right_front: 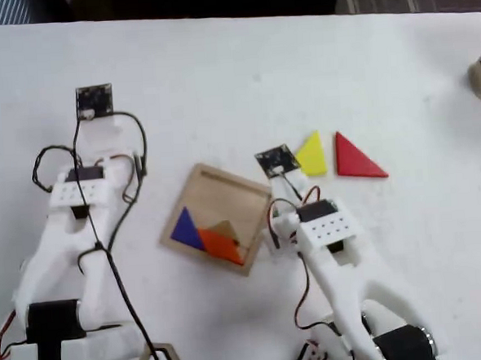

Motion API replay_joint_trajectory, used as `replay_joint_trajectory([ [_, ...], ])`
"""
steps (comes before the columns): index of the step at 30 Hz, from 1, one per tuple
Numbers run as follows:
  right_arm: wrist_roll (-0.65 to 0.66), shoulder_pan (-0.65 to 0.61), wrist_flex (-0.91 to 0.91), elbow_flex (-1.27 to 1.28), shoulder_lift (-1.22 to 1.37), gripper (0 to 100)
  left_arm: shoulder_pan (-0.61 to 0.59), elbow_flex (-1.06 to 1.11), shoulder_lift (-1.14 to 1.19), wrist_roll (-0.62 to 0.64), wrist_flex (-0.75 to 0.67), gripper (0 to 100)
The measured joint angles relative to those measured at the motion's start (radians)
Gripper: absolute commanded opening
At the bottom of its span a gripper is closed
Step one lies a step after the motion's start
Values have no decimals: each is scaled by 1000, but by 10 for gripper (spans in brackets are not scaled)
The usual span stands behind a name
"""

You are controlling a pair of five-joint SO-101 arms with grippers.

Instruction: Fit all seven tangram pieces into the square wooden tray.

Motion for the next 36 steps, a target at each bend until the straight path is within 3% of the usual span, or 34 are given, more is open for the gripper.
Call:
replay_joint_trajectory([
  [7,21,0,35,-46,2,77,0,0,0,0,-14,146],
  [13,64,-8,107,-249,8,77,0,0,0,0,-14,146],
  [18,66,-137,109,-374,34,80,0,0,0,0,-14,146],
  [25,80,-299,109,-603,308,80,0,0,0,0,-14,146],
  [32,430,-301,109,-830,635,85,0,0,0,0,-14,146],
  [36,535,-299,110,-924,752,183,-5,0,2,0,-14,146],
])
